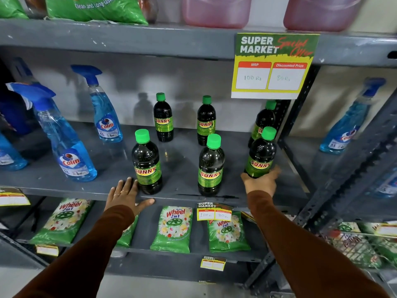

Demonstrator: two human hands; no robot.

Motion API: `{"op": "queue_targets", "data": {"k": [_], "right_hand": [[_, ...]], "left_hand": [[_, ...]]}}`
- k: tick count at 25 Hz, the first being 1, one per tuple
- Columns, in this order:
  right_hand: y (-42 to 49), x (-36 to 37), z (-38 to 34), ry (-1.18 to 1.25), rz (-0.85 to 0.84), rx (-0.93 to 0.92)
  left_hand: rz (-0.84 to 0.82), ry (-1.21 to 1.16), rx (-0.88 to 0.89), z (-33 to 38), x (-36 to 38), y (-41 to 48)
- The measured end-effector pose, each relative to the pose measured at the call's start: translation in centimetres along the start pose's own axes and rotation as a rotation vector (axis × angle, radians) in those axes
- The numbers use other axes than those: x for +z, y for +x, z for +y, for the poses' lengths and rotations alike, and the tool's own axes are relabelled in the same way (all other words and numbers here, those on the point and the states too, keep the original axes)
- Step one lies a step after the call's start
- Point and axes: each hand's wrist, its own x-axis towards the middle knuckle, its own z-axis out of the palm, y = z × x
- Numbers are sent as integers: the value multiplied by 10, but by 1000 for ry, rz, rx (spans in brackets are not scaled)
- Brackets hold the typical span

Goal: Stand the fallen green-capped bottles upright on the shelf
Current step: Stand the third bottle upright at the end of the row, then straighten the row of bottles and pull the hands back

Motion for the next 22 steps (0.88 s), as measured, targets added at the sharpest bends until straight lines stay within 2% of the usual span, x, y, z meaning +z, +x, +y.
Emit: {"op": "queue_targets", "data": {"k": [9, 16, 19, 21, 22], "right_hand": [[-30, -35, 15, 0, 73, -100], [-51, -44, 23, 2, 37, -124], [-100, -30, 32, -180, 146, -135], [-140, -10, 29, -247, 92, -289], [-155, 3, 23, -261, 6, -419]], "left_hand": [[-33, 45, 52, 1, -2, -6], [-90, 32, 107, 3, -9, -7], [-12, -185, 52, 6, -17, -8], [67, -531, -108, 14, -25, -8], [59, -796, -174, 21, -31, -6]]}}
